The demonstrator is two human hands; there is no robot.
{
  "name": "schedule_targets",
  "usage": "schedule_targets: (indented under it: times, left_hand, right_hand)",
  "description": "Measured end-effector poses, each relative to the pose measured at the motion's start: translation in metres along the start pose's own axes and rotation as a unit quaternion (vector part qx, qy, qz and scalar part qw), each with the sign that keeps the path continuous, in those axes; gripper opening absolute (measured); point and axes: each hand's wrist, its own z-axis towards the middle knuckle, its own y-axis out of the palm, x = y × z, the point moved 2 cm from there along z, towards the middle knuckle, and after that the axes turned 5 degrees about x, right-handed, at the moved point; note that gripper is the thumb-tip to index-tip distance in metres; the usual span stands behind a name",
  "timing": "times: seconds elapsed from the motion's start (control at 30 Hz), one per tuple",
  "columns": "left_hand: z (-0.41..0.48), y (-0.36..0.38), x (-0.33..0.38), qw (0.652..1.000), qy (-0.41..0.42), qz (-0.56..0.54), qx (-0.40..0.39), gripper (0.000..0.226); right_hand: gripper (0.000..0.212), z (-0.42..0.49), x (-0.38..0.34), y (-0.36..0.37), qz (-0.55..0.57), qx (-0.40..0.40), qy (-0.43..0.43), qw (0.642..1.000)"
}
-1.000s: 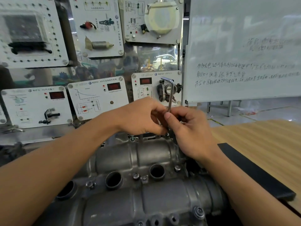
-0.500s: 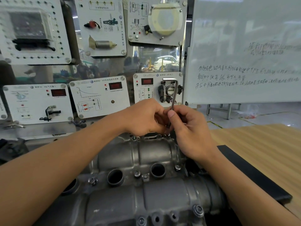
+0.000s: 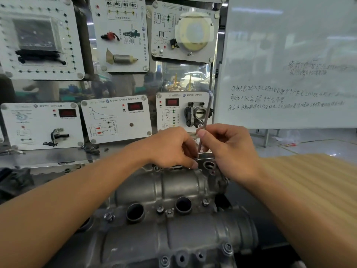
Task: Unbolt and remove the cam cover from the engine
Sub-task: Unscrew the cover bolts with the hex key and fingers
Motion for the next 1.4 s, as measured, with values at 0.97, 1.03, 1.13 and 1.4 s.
schedule_targets:
  times: [0.97,1.03,1.13,1.4]
  left_hand:
    - [-0.064,0.044,0.073,0.85,0.064,-0.517,0.073,0.039]
    - [-0.063,0.044,0.073,0.847,0.06,-0.526,0.058,0.049]
    - [-0.061,0.044,0.073,0.847,0.05,-0.528,0.045,0.059]
    - [-0.051,0.041,0.075,0.854,0.04,-0.518,0.032,0.055]
  right_hand:
    - [0.024,-0.098,-0.009,-0.033,0.021,-0.117,-0.004,0.993]
    - [0.024,-0.097,-0.006,-0.034,0.057,-0.112,0.008,0.992]
    - [0.024,-0.097,-0.005,-0.034,0.077,-0.12,0.014,0.99]
    - [0.025,-0.095,-0.005,-0.033,0.114,-0.128,0.028,0.985]
